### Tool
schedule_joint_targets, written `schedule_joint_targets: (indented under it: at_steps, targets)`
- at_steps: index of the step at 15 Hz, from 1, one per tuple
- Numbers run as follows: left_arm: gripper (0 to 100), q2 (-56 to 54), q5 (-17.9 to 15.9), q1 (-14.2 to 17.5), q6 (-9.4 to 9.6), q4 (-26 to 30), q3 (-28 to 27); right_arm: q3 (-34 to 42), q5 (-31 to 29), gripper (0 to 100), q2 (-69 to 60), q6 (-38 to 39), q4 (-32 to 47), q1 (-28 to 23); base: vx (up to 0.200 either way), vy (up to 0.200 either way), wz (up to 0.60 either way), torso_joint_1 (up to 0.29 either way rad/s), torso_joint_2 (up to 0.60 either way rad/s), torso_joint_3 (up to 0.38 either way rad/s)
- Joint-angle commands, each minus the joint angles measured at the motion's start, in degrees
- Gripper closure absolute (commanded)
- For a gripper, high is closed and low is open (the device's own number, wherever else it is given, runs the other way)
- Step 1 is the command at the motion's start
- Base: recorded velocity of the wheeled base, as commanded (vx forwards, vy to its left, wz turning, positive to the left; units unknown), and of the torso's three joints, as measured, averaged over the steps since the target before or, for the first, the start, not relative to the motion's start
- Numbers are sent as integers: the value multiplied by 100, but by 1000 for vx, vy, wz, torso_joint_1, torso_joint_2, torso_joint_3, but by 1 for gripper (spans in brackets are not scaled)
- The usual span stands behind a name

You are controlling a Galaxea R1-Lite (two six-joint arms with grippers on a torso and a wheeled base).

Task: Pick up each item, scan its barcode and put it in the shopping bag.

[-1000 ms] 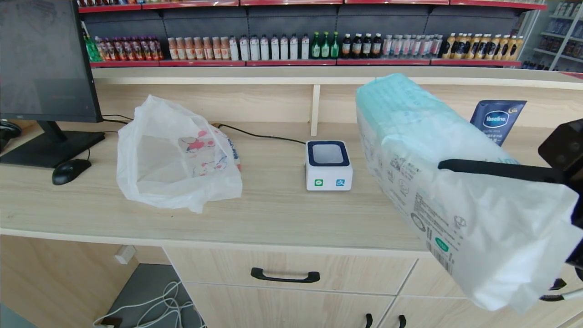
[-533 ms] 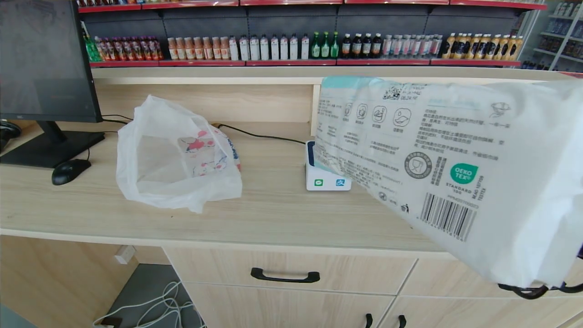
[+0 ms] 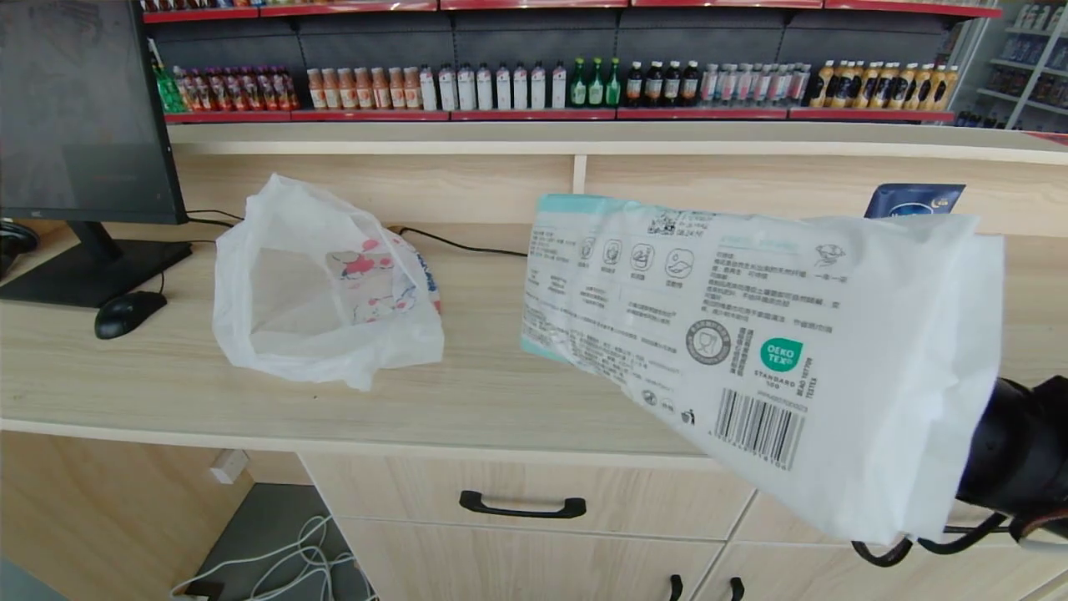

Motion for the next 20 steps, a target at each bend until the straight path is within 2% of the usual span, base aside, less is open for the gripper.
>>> schedule_joint_targets:
  at_steps: [1,2,3,5,12,20]
  targets:
    - [0,-2,2,1,-1,0,0,435,197,100,416,318,-463,6,0,0,0,0,0,0]
    - [0,-2,2,1,-1,0,0,532,241,100,416,503,-638,6,0,0,0,0,0,0]
    - [0,-2,-6,1,-1,0,0,602,249,100,434,1013,-893,-3,0,0,0,0,0,0]
    - [0,-2,2,1,-1,0,0,497,249,100,452,1505,-893,6,0,0,0,0,0,0]
    - [0,-2,2,1,-1,0,0,391,249,100,346,1637,-893,700,0,0,0,0,0,0]
    - [0,-2,2,1,-1,0,0,374,241,100,-102,1804,-893,973,0,0,0,0,0,0]
